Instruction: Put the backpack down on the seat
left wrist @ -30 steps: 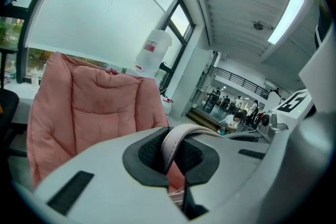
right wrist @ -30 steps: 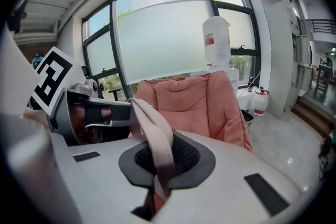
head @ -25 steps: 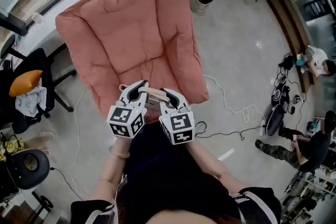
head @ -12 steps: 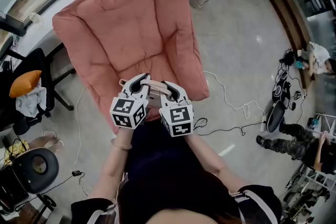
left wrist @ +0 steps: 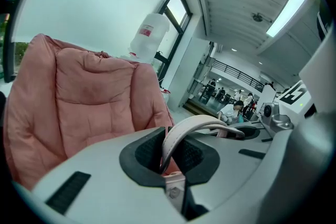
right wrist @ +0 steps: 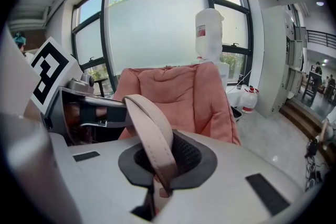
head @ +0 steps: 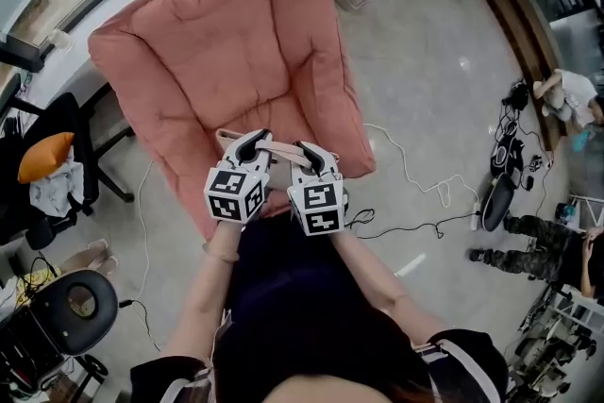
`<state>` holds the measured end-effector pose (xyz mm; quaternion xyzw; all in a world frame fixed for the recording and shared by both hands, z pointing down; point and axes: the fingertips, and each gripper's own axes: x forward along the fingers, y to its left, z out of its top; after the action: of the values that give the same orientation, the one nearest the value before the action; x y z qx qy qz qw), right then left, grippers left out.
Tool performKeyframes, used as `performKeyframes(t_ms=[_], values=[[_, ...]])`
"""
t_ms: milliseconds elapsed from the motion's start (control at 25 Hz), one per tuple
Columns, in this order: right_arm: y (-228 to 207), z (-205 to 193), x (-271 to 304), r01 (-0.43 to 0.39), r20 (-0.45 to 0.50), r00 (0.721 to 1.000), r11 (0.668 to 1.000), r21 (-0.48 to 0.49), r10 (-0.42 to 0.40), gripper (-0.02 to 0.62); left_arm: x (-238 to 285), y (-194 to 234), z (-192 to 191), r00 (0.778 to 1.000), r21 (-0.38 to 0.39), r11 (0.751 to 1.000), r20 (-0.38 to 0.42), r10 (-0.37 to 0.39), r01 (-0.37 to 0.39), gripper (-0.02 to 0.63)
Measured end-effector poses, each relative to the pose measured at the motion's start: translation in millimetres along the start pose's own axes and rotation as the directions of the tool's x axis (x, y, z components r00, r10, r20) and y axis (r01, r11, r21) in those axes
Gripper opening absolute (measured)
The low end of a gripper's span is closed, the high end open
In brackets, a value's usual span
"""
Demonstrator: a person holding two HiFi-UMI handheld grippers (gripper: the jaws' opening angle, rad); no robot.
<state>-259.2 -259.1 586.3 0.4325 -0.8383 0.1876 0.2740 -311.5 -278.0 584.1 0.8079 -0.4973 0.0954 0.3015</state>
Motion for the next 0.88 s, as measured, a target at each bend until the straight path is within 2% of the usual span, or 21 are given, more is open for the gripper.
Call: performKeyframes(t_ms=[480, 720, 880], values=[[-9, -65, 21, 0.033, -0.140, 0.989, 0.997, -0.063, -0.042, 0.034, 26, 7, -60, 0.989, 0.014, 1.000, -0.147, 0.000, 0.002, 0.017], [-15, -95, 32, 0.037, -0.202, 0.978, 0.995, -0.095, -0.055, 0.034, 39, 10, -92, 0.972, -0.009, 1.000, -0.236, -0.002, -0.001, 0.017], [-19, -115, 41, 0.028, -0.245, 0.968, 0.996, -0.082, -0.048, 0.034, 48, 13, -115, 0.954, -0.023, 1.000, -0.299, -0.009, 0.003, 0.017]])
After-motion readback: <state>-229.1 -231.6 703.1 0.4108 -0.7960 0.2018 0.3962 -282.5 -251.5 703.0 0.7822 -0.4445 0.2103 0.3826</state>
